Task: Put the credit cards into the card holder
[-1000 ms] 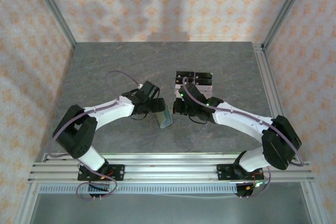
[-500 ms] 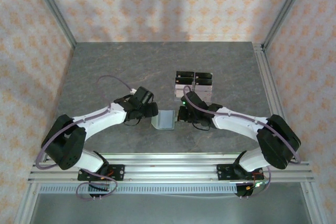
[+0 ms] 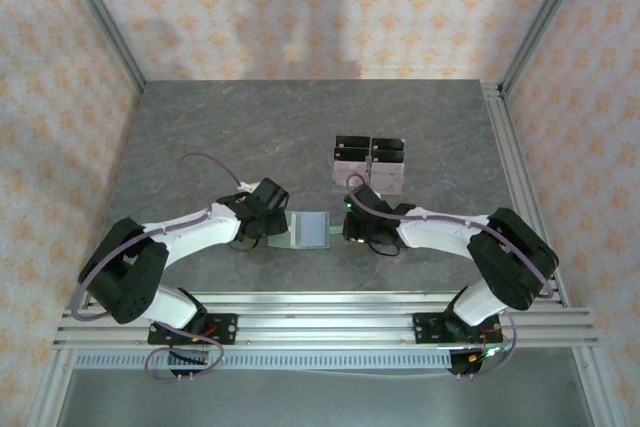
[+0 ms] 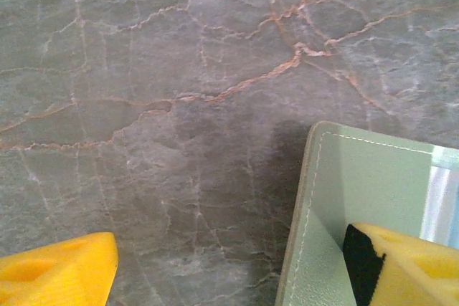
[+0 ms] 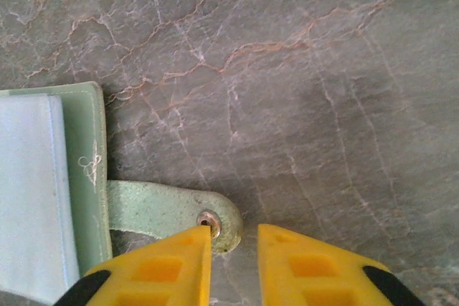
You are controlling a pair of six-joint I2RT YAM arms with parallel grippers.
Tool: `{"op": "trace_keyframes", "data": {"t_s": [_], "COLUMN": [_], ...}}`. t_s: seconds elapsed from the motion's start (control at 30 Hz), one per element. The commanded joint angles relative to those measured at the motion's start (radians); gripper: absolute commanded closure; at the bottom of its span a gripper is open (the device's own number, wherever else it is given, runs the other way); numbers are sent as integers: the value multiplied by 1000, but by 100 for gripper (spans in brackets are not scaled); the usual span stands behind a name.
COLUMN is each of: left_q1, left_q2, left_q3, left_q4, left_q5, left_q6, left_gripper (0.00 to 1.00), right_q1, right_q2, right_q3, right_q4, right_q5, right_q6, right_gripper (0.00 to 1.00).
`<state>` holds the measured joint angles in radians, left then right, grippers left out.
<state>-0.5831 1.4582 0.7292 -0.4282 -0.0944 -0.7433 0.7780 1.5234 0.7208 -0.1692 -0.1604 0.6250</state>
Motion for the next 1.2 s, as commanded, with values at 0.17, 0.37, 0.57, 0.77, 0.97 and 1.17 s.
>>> {"op": "trace_keyframes", "data": {"t_s": [0.17,0.37,0.57,0.77,0.97,1.17], "left_q1": [-9,-9,-9,-9,-10,-11], "left_q2": [40,-46,-137,-170,-130,-86], "left_q3": [5,50,122,181,182,132], "left_q4": [-61,-103,-184,-199,-210,-223], "left_q5": [-69,-74,-94,-50,-49,-104], "left_q6": [-20,6,33,64,59,47], "left_gripper": [15,9,0,0,1,4], "right_q1": [-9,-9,-8,17,39,44], "right_q2": [10,-92,-198,-157,-4,117], "right_q3": [6,36,93,193,265,281], "right_q4": [-15,-53,-97,-109,-44,25], "right_q5": [49,26,-38,-112,-149,-197], "right_q6": [11,27,52,62,74,91], "right_gripper": [56,51,49,48,47,47]}}
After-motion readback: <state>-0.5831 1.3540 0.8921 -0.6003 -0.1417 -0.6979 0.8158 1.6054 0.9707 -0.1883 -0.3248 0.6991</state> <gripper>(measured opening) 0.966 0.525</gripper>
